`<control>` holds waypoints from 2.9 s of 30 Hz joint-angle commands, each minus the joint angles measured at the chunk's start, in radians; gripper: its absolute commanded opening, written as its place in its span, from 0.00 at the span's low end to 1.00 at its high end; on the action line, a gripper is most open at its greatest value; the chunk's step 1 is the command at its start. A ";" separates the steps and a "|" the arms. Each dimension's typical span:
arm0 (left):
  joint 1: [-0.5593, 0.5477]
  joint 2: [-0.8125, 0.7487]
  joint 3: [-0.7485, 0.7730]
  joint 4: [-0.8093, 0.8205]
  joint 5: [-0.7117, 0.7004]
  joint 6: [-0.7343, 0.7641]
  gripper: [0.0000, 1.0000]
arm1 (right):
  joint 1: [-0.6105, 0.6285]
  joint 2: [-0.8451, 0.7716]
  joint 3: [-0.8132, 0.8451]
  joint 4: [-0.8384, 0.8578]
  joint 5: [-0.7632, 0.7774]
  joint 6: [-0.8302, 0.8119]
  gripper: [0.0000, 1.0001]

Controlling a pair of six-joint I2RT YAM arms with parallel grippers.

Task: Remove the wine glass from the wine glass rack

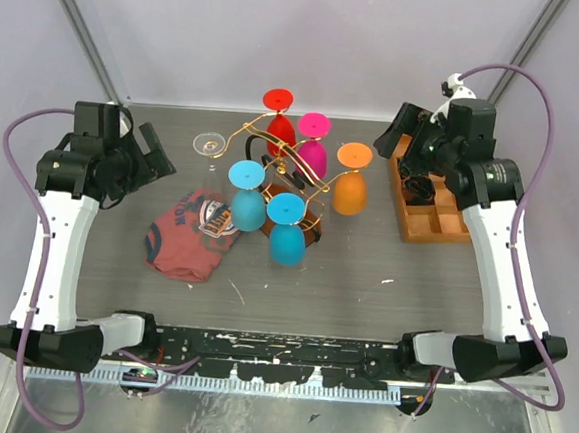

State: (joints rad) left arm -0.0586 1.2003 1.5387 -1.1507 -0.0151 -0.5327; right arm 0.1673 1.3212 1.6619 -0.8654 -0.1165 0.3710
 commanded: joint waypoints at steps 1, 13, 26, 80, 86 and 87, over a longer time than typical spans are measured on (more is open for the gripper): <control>0.005 0.000 0.058 -0.024 -0.054 0.021 0.98 | 0.001 -0.072 -0.010 0.042 0.045 -0.019 1.00; 0.005 0.021 0.006 -0.050 -0.081 0.039 0.98 | 0.000 -0.094 -0.080 0.007 0.005 -0.031 1.00; 0.003 0.194 -0.320 0.103 0.013 -0.168 0.98 | 0.000 -0.178 -0.198 0.050 -0.033 -0.020 1.00; 0.166 0.507 -0.406 0.196 0.079 -0.233 0.98 | 0.001 -0.249 -0.172 0.039 0.023 -0.081 1.00; 0.175 0.590 -0.350 0.151 -0.009 -0.153 0.98 | 0.001 -0.153 -0.116 -0.009 -0.160 -0.083 1.00; 0.184 0.613 -0.325 0.126 -0.017 -0.142 0.98 | 0.001 -0.139 -0.105 -0.013 -0.177 -0.081 1.00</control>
State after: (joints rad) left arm 0.1047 1.7538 1.1450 -0.9810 0.0174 -0.7403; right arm 0.1673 1.1332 1.4868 -0.8810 -0.1646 0.3046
